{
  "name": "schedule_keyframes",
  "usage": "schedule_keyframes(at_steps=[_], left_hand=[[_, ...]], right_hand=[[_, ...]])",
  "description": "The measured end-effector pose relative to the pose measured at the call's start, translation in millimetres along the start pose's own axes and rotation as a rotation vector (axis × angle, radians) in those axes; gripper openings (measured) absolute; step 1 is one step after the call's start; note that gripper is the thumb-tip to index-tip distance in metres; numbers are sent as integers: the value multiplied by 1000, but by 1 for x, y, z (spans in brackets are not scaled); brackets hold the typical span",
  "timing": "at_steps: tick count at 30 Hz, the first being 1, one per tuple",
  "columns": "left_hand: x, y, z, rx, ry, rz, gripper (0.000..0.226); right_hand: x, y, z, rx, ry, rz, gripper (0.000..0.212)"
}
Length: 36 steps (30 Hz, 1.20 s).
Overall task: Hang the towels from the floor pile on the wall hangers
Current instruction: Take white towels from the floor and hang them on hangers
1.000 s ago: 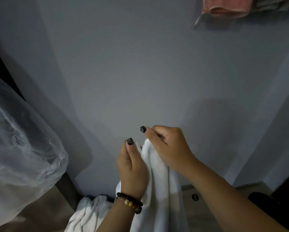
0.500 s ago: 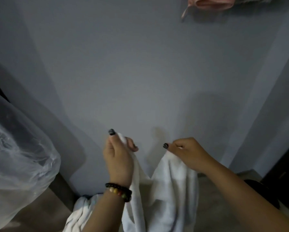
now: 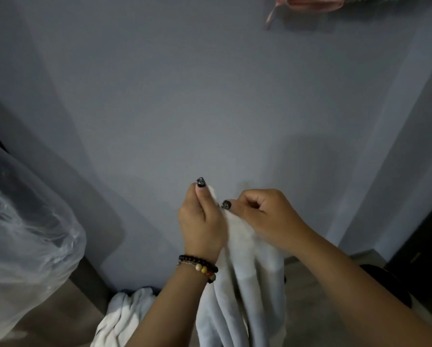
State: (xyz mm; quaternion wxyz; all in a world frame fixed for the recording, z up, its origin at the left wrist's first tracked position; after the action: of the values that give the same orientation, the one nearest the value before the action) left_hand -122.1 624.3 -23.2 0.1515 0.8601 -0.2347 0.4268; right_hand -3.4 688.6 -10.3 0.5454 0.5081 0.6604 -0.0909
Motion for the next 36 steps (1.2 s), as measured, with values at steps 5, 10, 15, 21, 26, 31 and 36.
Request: schedule_keyframes(at_steps=[5,10,15,21,26,31,36], left_hand=[[-14,25,-22,170,121,77,47],[-20,71,-41,352,131,69,50],[-16,89,-42,301,63,-129,46],[-3,71,-31,144,-4,-191,45],[7,49,-18,55,-41,-81,36],[-3,43,-14,30,-1,-44,41],[-16,42,-16,57,34,-78,48]], right_hand=[[51,-22,15,-117,-104,28,56],[101,-20,32,-95,-267,2,65],[91,-4,16,47,-285,-78,46],[-9,-13,-20,18,20,13,51],[-49,-41,-31,-149,90,-27,45],[-44,-36,-20,-151,32,-17,51],[-18,-32,-7,-130,-72,27,44]])
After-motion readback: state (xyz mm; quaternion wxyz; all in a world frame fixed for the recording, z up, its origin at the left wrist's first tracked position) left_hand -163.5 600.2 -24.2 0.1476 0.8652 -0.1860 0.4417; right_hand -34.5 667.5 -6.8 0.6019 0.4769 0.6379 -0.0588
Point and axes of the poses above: each hand's wrist, its own z-axis away from the middle knuckle, its own y-axis out of the back of the hand, x = y × z, the point moved 7 cm from there along -z, towards the middle knuckle, and after that the axes turned 1 degree about -x, right-handed, at the moved point
